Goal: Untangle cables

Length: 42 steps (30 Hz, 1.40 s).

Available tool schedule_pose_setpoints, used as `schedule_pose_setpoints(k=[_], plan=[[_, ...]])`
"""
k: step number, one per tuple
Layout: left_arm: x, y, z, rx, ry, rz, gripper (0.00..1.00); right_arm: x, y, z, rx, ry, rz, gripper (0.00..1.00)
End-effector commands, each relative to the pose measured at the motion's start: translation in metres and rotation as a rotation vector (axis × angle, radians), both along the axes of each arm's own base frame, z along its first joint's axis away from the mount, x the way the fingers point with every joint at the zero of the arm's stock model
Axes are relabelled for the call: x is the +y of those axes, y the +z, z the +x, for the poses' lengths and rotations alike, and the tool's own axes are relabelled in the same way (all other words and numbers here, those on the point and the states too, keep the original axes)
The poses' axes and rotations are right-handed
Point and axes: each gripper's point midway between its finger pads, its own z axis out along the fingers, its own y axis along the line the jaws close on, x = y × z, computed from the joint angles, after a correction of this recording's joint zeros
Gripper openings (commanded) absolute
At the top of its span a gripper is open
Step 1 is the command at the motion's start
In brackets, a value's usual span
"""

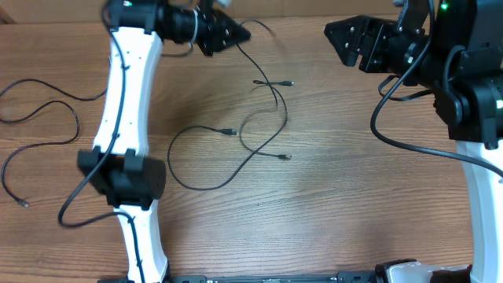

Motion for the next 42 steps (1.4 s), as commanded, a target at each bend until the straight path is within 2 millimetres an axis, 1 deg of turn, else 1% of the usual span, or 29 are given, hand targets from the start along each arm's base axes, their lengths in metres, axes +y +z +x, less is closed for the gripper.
schedule_pose_setpoints(k=[1, 2, 3, 4, 5, 6, 7, 8, 10, 13, 17, 18, 19, 22, 23, 24, 25, 26, 30, 32, 34, 35, 36, 37, 38, 40, 42], plan=[[0.037, 0.089, -0.013, -0.136, 0.223, 0.023, 0.04, -0.012, -0.004, 0.012, 0.003, -0.071, -0.044, 0.86], [0.045, 0.105, -0.017, -0.165, 0.249, 0.011, 0.04, -0.013, -0.008, 0.014, 0.013, -0.077, -0.049, 0.91], [0.056, 0.128, -0.025, -0.214, 0.283, -0.007, 0.04, -0.016, -0.012, 0.016, 0.024, -0.092, -0.061, 0.95], [0.067, 0.146, -0.033, -0.246, 0.315, -0.024, 0.04, -0.017, -0.016, 0.018, 0.034, -0.099, -0.068, 0.96], [0.076, 0.160, -0.038, -0.270, 0.343, -0.037, 0.04, -0.017, -0.018, 0.019, 0.042, -0.101, -0.071, 0.97], [0.081, 0.169, -0.043, -0.286, 0.358, -0.047, 0.04, -0.017, -0.020, 0.020, 0.048, -0.101, -0.072, 0.97], [0.095, 0.188, -0.053, -0.328, 0.391, -0.065, 0.04, -0.017, -0.024, 0.021, 0.063, -0.101, -0.075, 0.97], [0.103, 0.197, -0.057, -0.348, 0.415, -0.071, 0.04, -0.017, -0.026, 0.021, 0.069, -0.100, -0.076, 0.97], [0.141, 0.226, -0.068, -0.415, 0.527, -0.091, 0.04, -0.017, -0.032, 0.021, 0.093, -0.099, -0.081, 0.97], [0.180, 0.243, -0.071, -0.422, 0.649, -0.128, 0.04, -0.017, -0.033, 0.020, 0.098, -0.099, -0.082, 0.97], [0.235, 0.250, -0.070, -0.437, 0.799, -0.133, 0.04, -0.016, -0.035, 0.018, 0.109, -0.092, -0.081, 0.97], [0.261, 0.247, -0.067, -0.426, 0.882, -0.124, 0.04, -0.016, -0.036, 0.018, 0.113, -0.091, -0.081, 0.97], [0.276, 0.245, -0.066, -0.415, 0.935, -0.118, 0.04, -0.016, -0.037, 0.017, 0.116, -0.090, -0.082, 0.97], [0.339, 0.225, -0.063, -0.345, 1.161, -0.080, 0.04, -0.016, -0.038, 0.016, 0.125, -0.090, -0.084, 0.97], [0.355, 0.216, -0.063, -0.309, 1.231, -0.071, 0.04, -0.016, -0.039, 0.015, 0.127, -0.090, -0.084, 0.97], [0.380, 0.200, -0.066, -0.236, 1.361, -0.056, 0.04, -0.016, -0.039, 0.015, 0.130, -0.089, -0.084, 0.96], [0.393, 0.191, -0.069, -0.193, 1.434, -0.045, 0.04, -0.015, -0.039, 0.015, 0.132, -0.087, -0.082, 0.96], [0.412, 0.176, -0.074, -0.129, 1.549, -0.021, 0.04, -0.014, -0.040, 0.014, 0.135, -0.082, -0.079, 0.95], [0.457, 0.129, -0.089, 0.039, 1.819, 0.091, 0.04, -0.015, -0.042, 0.012, 0.147, -0.083, -0.080, 0.94], [0.476, 0.105, -0.093, 0.107, 1.903, 0.175, 0.04, -0.015, -0.043, 0.011, 0.152, -0.083, -0.081, 0.94], [0.487, 0.089, -0.091, 0.150, 1.944, 0.214, 0.04, -0.015, -0.043, 0.011, 0.156, -0.083, -0.081, 0.94], [0.491, 0.079, -0.087, 0.174, 1.944, 0.226, 0.05, -0.015, -0.044, 0.010, 0.158, -0.083, -0.082, 0.94], [0.494, 0.066, -0.082, 0.210, 1.938, 0.239, 0.24, -0.015, -0.044, 0.010, 0.158, -0.083, -0.082, 0.94], [0.495, 0.058, -0.079, 0.230, 1.933, 0.246, 0.49, -0.015, -0.044, 0.010, 0.158, -0.083, -0.082, 0.94], [0.496, 0.049, -0.077, 0.259, 1.926, 0.257, 0.67, -0.015, -0.044, 0.010, 0.158, -0.083, -0.082, 0.94], [0.495, 0.034, -0.075, 0.303, 1.896, 0.292, 0.78, -0.015, -0.044, 0.010, 0.159, -0.082, -0.082, 0.95], [0.495, 0.025, -0.075, 0.333, 1.884, 0.312, 0.79, -0.015, -0.045, 0.010, 0.164, -0.082, -0.083, 0.95]])
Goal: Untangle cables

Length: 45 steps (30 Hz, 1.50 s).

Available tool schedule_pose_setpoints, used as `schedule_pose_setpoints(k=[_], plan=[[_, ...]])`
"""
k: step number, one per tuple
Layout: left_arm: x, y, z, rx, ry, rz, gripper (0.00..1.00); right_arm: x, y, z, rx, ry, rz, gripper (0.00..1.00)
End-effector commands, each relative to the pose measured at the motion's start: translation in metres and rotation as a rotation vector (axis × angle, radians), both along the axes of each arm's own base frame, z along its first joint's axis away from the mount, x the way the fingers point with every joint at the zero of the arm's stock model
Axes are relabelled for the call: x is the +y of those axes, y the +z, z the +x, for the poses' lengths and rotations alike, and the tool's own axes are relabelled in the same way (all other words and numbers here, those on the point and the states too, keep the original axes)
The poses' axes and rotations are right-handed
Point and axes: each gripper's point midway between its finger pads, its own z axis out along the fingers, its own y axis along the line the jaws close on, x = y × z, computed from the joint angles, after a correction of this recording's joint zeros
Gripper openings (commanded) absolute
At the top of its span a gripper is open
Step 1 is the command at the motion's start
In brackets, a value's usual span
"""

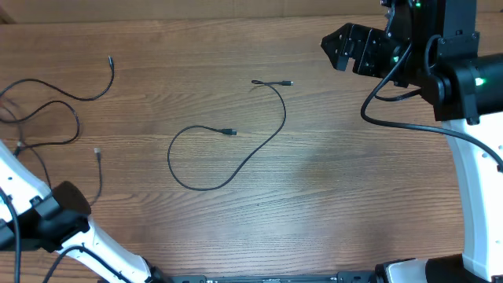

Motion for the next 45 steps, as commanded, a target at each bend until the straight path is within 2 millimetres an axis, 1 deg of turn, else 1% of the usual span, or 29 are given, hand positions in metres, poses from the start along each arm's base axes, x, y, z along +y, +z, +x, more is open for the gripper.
schedule_pose_setpoints(k=[1, 3, 6, 7, 9, 10, 11, 12, 14, 15, 16, 17, 20, 21, 22, 24, 26, 27, 28, 29, 32, 34, 35, 37, 38, 41, 42, 44, 45], plan=[[0.007, -0.012, -0.003, 0.053, 0.020, 0.012, 0.80, 0.000, 0.009, -0.001, -0.018, 0.001, 0.006, 0.95], [0.005, -0.006, -0.004, 0.040, 0.011, 0.016, 0.80, -0.001, 0.008, -0.001, -0.014, 0.001, 0.005, 0.95], [-0.015, 0.011, 0.000, -0.027, -0.071, -0.014, 0.77, -0.001, 0.007, -0.002, -0.011, 0.001, 0.004, 0.95], [-0.035, 0.019, 0.007, -0.067, -0.187, -0.037, 0.73, -0.001, 0.007, -0.002, -0.012, 0.000, 0.004, 0.95], [-0.057, 0.026, 0.013, -0.100, -0.296, -0.062, 0.71, -0.001, 0.007, -0.002, -0.012, 0.000, 0.004, 0.95], [-0.073, 0.030, 0.018, -0.122, -0.368, -0.087, 0.71, -0.001, 0.007, -0.001, -0.014, -0.001, 0.004, 0.95], [-0.100, 0.031, 0.023, -0.138, -0.479, -0.120, 0.70, -0.001, 0.007, 0.000, -0.013, -0.003, 0.001, 0.95], [-0.113, 0.031, 0.026, -0.138, -0.528, -0.135, 0.70, -0.001, 0.006, 0.000, -0.010, -0.004, 0.000, 0.95], [-0.147, 0.026, 0.032, -0.112, -0.644, -0.144, 0.69, -0.002, 0.004, 0.002, -0.007, -0.009, -0.005, 0.95], [-0.168, 0.022, 0.036, -0.087, -0.713, -0.134, 0.68, -0.003, 0.003, 0.003, -0.005, -0.011, -0.007, 0.95], [-0.180, 0.021, 0.037, -0.075, -0.752, -0.127, 0.68, -0.003, 0.002, 0.004, -0.001, -0.012, -0.008, 0.95], [-0.204, 0.018, 0.041, -0.055, -0.835, -0.110, 0.68, -0.003, 0.000, 0.005, 0.002, -0.013, -0.009, 0.95], [-0.256, 0.013, 0.046, -0.023, -1.023, -0.053, 0.70, -0.006, -0.002, 0.007, 0.004, -0.028, -0.024, 0.95], [-0.294, 0.010, 0.049, -0.009, -1.176, 0.013, 0.73, -0.009, -0.003, 0.008, 0.005, -0.042, -0.036, 0.95], [-0.311, 0.007, 0.050, -0.003, -1.250, 0.044, 0.75, -0.011, -0.004, 0.008, 0.004, -0.052, -0.045, 0.95], [-0.337, 0.001, 0.051, 0.010, -1.350, 0.077, 0.78, -0.015, -0.005, 0.008, 0.008, -0.064, -0.055, 0.95], [-0.372, -0.014, 0.054, 0.034, -1.444, 0.073, 0.79, -0.023, -0.007, 0.009, 0.017, -0.084, -0.057, 0.95], [-0.385, -0.022, 0.056, 0.048, -1.474, 0.062, 0.79, -0.026, -0.007, 0.009, 0.019, -0.093, -0.057, 0.95], [-0.401, -0.032, 0.058, 0.067, -1.508, 0.047, 0.79, -0.034, -0.008, 0.010, 0.025, -0.112, -0.058, 0.95], [-0.409, -0.039, 0.059, 0.079, -1.525, 0.038, 0.79, -0.036, -0.008, 0.011, 0.028, -0.118, -0.058, 0.95], [-0.445, -0.075, 0.059, 0.160, -1.602, -0.017, 0.76, -0.053, -0.011, 0.010, 0.047, -0.158, -0.060, 0.95], [-0.463, -0.097, 0.048, 0.235, -1.690, -0.032, 0.75, -0.059, -0.013, 0.010, 0.058, -0.174, -0.062, 0.95], [-0.473, -0.113, 0.035, 0.299, -1.769, -0.036, 0.73, -0.064, -0.015, 0.009, 0.066, -0.185, -0.063, 0.95], [-0.484, -0.134, 0.019, 0.388, -1.857, -0.046, 0.70, -0.069, -0.016, 0.008, 0.076, -0.196, -0.066, 0.95], [-0.486, -0.144, 0.019, 0.441, -1.824, -0.054, 0.69, -0.071, -0.017, 0.007, 0.079, -0.201, -0.066, 0.95], [-0.498, -0.168, 0.011, 0.519, -1.859, -0.069, 0.69, -0.073, -0.018, 0.007, 0.083, -0.205, -0.066, 0.95], [-0.500, -0.174, 0.007, 0.541, -1.863, -0.083, 0.68, -0.073, -0.018, 0.007, 0.084, -0.205, -0.067, 0.95], [-0.499, -0.189, -0.001, 0.608, -1.840, -0.136, 0.61, -0.073, -0.018, 0.006, 0.089, -0.205, -0.067, 0.95], [-0.498, -0.193, -0.003, 0.627, -1.819, -0.155, 0.62, -0.073, -0.018, 0.006, 0.088, -0.203, -0.070, 0.95]])
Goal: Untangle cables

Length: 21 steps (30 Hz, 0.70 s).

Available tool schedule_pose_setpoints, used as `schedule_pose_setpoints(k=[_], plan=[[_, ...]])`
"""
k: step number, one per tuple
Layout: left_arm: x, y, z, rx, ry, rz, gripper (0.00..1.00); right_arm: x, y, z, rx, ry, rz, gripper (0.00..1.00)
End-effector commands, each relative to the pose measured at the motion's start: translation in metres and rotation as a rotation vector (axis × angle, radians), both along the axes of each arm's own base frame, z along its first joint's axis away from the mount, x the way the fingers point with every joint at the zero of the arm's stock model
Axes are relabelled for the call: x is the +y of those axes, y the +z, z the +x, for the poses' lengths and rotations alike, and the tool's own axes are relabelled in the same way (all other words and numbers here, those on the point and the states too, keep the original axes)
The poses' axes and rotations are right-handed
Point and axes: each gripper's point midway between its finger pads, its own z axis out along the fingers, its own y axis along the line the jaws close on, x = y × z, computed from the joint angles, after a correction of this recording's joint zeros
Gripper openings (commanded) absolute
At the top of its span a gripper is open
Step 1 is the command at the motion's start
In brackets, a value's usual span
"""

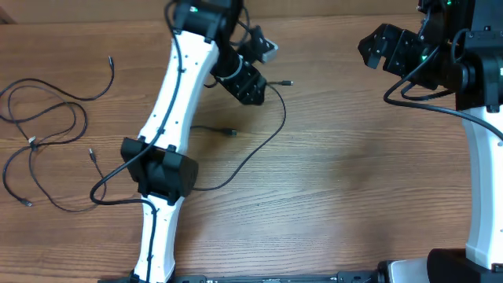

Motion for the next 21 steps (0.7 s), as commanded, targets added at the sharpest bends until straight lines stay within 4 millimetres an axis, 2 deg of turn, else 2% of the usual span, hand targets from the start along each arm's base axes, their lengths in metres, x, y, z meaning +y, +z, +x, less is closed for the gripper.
schedule_pose_setpoints(k=[1, 6, 8, 12, 13, 16, 21], plan=[[0.009, -0.024, -0.008, 0.094, 0.047, 0.057, 0.64, -0.003, 0.009, 0.001, -0.027, -0.004, -0.012, 0.95], [0.015, -0.029, -0.014, 0.152, 0.145, 0.097, 0.68, -0.003, 0.008, 0.001, -0.023, -0.004, -0.012, 0.95], [0.018, -0.026, -0.021, 0.164, 0.167, 0.115, 0.63, -0.003, 0.007, -0.001, -0.015, -0.004, -0.012, 0.95], [0.035, -0.028, -0.050, 0.220, 0.164, 0.167, 0.62, -0.003, 0.006, -0.002, -0.008, -0.004, -0.012, 0.95], [0.031, -0.035, -0.065, 0.252, 0.115, 0.122, 0.62, -0.003, 0.006, -0.002, -0.007, -0.004, -0.012, 0.95], [0.015, -0.055, -0.074, 0.252, 0.020, -0.004, 0.63, -0.003, 0.006, -0.002, -0.008, -0.004, -0.011, 0.95], [0.015, -0.084, -0.092, 0.301, -0.060, -0.033, 0.63, -0.003, 0.003, -0.005, 0.011, -0.004, -0.012, 0.95]])
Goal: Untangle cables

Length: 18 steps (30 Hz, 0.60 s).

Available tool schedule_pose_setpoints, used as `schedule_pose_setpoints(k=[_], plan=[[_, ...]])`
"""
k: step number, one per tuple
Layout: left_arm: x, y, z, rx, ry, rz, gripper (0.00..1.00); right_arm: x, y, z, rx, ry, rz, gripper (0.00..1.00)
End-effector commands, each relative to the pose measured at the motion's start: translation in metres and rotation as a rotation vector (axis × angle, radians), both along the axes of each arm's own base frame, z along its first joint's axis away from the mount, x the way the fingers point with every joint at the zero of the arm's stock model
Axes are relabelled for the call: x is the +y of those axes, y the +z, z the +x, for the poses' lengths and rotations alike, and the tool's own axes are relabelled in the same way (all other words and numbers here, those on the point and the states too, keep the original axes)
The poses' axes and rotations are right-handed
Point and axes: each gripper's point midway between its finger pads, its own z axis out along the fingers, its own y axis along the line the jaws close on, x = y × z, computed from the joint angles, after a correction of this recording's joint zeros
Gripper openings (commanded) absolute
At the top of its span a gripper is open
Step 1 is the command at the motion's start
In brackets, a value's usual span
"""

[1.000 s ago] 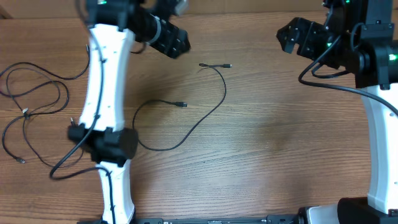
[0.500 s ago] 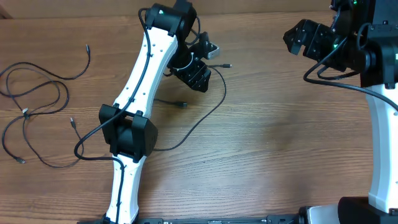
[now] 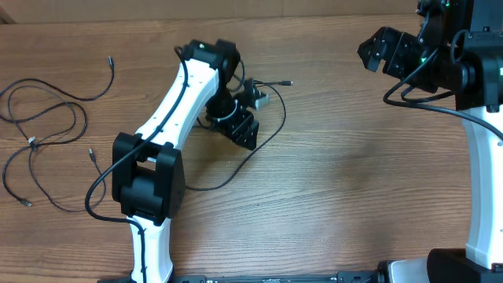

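Note:
One black cable [image 3: 277, 130] lies in the middle of the table. Its far plug [image 3: 284, 82] shows, and its line curves down to a loop [image 3: 206, 189] near my left arm's elbow. My left gripper [image 3: 240, 130] sits low over the loop's inner end and hides that plug. Whether its fingers are closed on the cable cannot be made out. A loose pile of other black cables [image 3: 47, 134] lies at the left side. My right gripper [image 3: 380, 49] hangs open at the far right, holding nothing.
The left arm's white link [image 3: 177, 102] and dark elbow [image 3: 145, 181] stretch across the table's left middle. A thick black hose [image 3: 409, 98] droops from the right arm. The table's far edge [image 3: 314, 16] runs along the top.
My left gripper has come from the cable's far end down toward me, to the inner end of the loop. The right arm and the left pile have not moved.
At first my left gripper stood at the far edge with a cable on it, crossing another in the middle. Then the left arm was far left, one cable remaining in the middle. Later the gripper was back over that cable's far end, and now over its inner end.

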Motion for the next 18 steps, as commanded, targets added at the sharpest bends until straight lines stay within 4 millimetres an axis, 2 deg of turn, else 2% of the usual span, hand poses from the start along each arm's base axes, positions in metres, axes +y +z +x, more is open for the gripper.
schedule_pose_setpoints(k=[1, 6, 9, 18], plan=[[-0.005, -0.011, -0.014, 0.012, -0.072, -0.085, 0.63, -0.003, 0.007, 0.000, -0.016, -0.004, -0.011, 0.95], [-0.007, -0.044, -0.014, 0.002, -0.039, -0.097, 0.63, -0.003, 0.007, -0.001, -0.014, -0.004, -0.011, 0.95], [-0.006, -0.056, -0.017, 0.006, -0.028, -0.093, 0.64, -0.003, 0.006, -0.001, -0.011, -0.004, -0.011, 0.95], [-0.004, -0.078, -0.021, 0.016, 0.017, -0.076, 0.68, -0.003, 0.006, -0.001, -0.011, -0.004, -0.011, 0.94]])
